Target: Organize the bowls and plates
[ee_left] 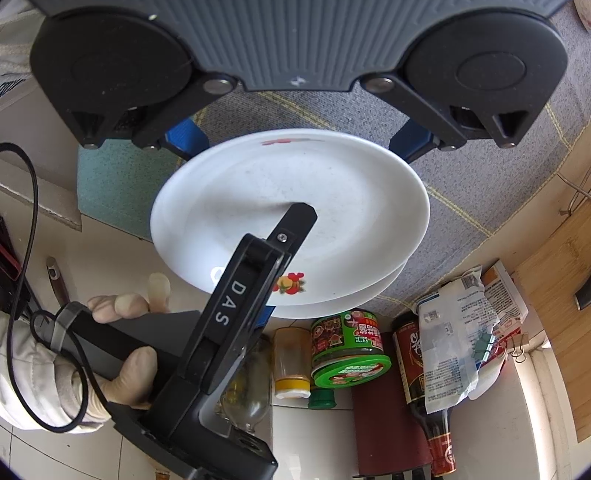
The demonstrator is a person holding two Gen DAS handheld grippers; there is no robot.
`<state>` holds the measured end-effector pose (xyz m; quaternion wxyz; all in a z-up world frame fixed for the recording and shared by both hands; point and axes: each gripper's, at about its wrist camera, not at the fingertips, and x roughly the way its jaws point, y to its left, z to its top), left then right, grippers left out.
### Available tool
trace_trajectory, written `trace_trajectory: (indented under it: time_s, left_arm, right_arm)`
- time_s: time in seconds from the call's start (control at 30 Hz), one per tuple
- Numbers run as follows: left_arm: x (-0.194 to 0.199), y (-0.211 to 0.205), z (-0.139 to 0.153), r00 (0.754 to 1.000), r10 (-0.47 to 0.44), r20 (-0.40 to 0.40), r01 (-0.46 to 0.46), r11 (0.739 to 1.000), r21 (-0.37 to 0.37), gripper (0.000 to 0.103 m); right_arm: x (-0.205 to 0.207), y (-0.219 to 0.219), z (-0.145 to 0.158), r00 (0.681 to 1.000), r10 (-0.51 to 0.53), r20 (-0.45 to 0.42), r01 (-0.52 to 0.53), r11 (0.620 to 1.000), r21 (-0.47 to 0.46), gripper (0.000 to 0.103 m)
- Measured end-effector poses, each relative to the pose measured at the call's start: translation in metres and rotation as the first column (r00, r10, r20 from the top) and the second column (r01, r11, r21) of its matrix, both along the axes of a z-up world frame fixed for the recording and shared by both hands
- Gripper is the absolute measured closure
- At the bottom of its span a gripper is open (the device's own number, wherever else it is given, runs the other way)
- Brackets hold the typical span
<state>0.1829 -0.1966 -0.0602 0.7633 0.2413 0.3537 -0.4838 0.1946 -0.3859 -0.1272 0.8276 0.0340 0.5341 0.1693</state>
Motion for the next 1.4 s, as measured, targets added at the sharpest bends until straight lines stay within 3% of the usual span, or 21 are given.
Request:
trace_trajectory:
  time_s: [1.4]
  left_arm:
    - [0.015, -0.006, -0.009, 0.999, -0.025, 0.02, 0.025, 1.0, 0.008, 0.002]
  right_arm:
    - [-0.031, -0.007, 0.016, 0.996, -0.091, -0.018, 0.09, 0.995, -0.03, 0.0]
